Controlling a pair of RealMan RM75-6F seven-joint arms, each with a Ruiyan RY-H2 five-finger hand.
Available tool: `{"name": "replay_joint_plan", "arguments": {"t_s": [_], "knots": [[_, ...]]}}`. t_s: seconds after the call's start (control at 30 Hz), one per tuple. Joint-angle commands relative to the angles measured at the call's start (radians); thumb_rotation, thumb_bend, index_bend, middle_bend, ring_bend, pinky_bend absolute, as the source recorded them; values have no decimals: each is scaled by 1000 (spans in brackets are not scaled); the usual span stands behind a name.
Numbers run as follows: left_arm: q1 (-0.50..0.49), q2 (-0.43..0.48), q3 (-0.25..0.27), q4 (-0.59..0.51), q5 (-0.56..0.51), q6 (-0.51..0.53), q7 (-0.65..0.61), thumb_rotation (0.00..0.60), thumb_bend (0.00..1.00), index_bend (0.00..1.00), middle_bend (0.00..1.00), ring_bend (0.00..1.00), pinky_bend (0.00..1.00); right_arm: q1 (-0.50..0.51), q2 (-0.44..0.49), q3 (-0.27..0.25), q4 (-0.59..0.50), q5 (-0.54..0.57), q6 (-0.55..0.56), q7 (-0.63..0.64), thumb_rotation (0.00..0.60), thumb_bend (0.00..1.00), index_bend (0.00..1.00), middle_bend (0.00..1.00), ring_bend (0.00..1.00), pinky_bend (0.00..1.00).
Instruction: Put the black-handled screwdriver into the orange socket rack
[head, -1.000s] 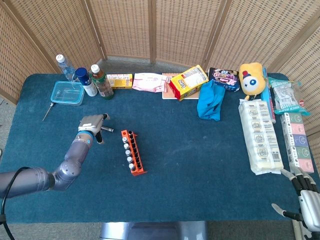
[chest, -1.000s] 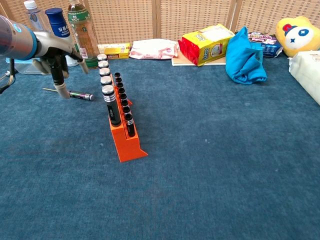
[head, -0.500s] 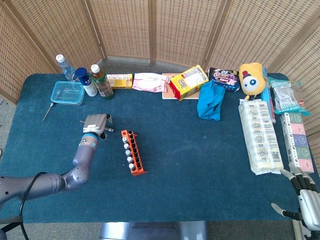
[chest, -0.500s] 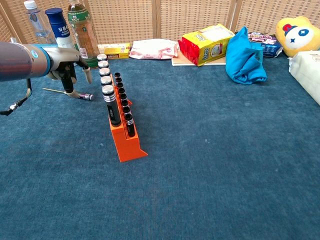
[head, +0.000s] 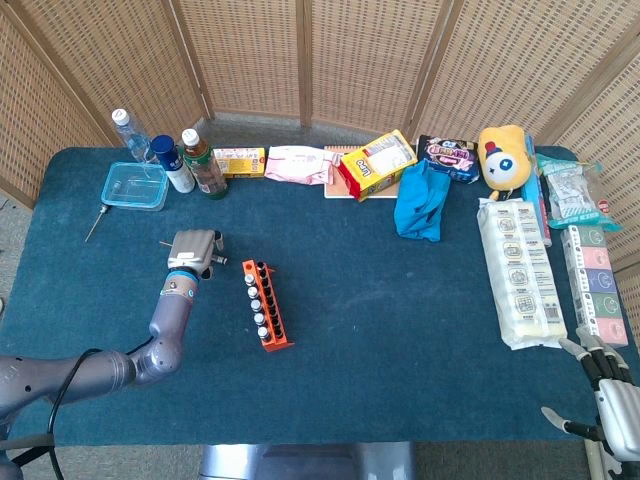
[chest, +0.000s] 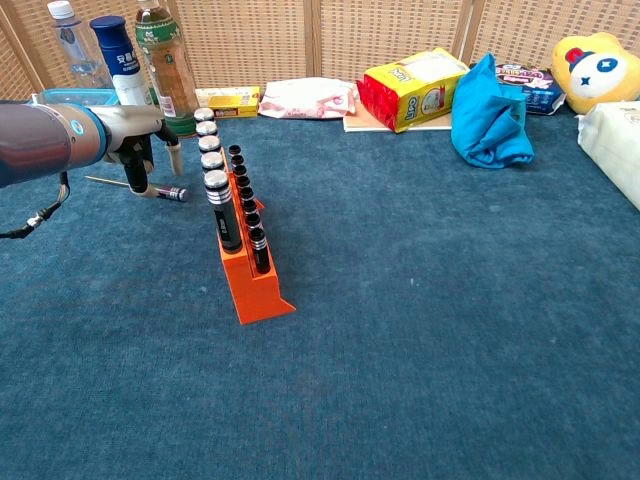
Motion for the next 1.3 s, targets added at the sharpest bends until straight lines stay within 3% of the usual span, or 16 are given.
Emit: {"name": "replay_joint_plan", "arguments": {"t_s": [0.03, 0.53, 1.03, 1.3], "knots": [[9, -13, 9, 14, 37, 11, 8, 600, 327, 389, 1000, 1000, 1000, 0, 1, 0, 1, -1, 1, 2, 600, 0, 165, 58, 0, 0], [96, -24, 50, 85, 335, -59, -144, 600, 358, 389, 1000, 1000, 1000, 1, 5, -2, -1, -2, -2, 11, 600, 0, 165, 58, 0, 0], [132, -77, 29, 170, 425, -62, -185, 600, 369, 390, 1000, 1000, 1000, 2, 7, -2, -1, 1, -5, 15, 600, 0, 165, 58, 0, 0], [142, -100, 12, 191, 445, -53, -177, 600, 371, 445, 1000, 1000, 1000, 2, 8, -3, -1, 0, -5, 20, 600, 0, 165, 58, 0, 0]]}}
